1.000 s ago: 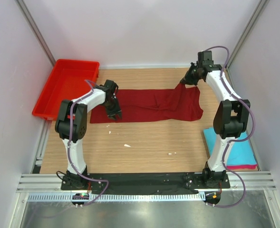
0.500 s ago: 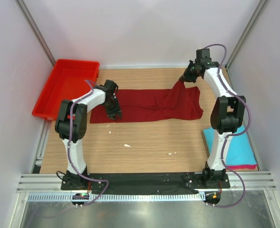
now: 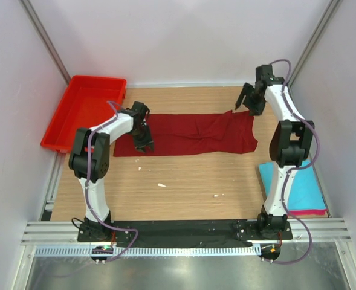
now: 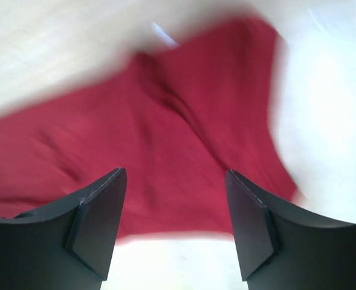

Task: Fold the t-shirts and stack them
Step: Fold the tshirt

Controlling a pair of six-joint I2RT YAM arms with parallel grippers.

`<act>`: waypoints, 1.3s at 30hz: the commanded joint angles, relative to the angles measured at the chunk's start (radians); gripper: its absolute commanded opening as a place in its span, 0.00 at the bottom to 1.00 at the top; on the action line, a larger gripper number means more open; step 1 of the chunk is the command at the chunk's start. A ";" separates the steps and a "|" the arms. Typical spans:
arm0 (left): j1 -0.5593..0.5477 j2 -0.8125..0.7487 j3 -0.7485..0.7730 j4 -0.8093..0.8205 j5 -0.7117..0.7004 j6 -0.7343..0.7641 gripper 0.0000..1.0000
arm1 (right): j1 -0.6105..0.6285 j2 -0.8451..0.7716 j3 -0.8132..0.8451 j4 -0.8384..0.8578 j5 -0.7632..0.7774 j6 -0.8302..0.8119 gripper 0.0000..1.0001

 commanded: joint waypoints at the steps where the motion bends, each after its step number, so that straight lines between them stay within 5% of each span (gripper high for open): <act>1: 0.008 -0.081 0.024 -0.040 -0.024 0.034 0.38 | -0.019 -0.216 -0.183 -0.117 0.109 -0.095 0.72; 6: 0.006 -0.069 0.036 -0.049 -0.015 0.025 0.37 | -0.019 -0.371 -0.541 0.021 0.025 -0.098 0.56; 9: 0.008 -0.052 0.033 -0.052 -0.006 0.025 0.36 | -0.019 -0.400 -0.615 0.067 0.029 -0.130 0.57; 21: 0.025 -0.037 0.007 -0.043 -0.023 0.039 0.35 | -0.016 -0.364 -0.669 0.105 0.011 -0.217 0.55; 27: 0.025 -0.023 -0.001 -0.041 -0.029 0.043 0.34 | -0.015 -0.319 -0.681 0.140 0.042 -0.230 0.43; 36: 0.038 0.016 -0.015 -0.032 -0.046 0.045 0.34 | -0.015 -0.270 -0.670 0.119 0.074 -0.225 0.44; 39: 0.043 0.028 -0.012 -0.043 -0.055 0.043 0.34 | -0.015 -0.255 -0.660 0.096 0.112 -0.213 0.31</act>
